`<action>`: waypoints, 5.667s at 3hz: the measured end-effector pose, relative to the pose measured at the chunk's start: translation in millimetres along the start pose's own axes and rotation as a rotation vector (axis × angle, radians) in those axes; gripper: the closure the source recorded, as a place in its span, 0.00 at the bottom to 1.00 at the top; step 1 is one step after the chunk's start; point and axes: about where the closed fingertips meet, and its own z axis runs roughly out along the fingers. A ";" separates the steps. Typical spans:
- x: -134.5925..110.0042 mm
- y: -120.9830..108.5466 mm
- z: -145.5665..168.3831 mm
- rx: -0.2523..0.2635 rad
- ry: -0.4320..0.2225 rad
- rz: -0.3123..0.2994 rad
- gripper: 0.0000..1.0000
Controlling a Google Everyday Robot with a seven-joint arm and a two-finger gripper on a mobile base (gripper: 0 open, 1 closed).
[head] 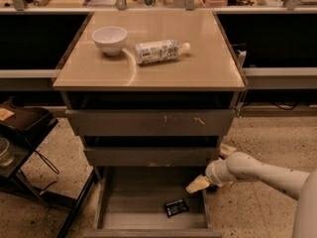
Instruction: Pick rxbar blueberry from bottom drawer and place on counter
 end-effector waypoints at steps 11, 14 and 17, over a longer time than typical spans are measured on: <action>56.2 47.4 182.3 -0.032 -0.053 0.136 0.00; 82.9 86.6 229.8 -0.103 -0.057 0.180 0.00; 95.3 98.7 247.9 -0.097 -0.061 0.175 0.00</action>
Offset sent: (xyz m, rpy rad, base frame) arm -0.0047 0.0225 -0.0362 0.0260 0.0641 0.0251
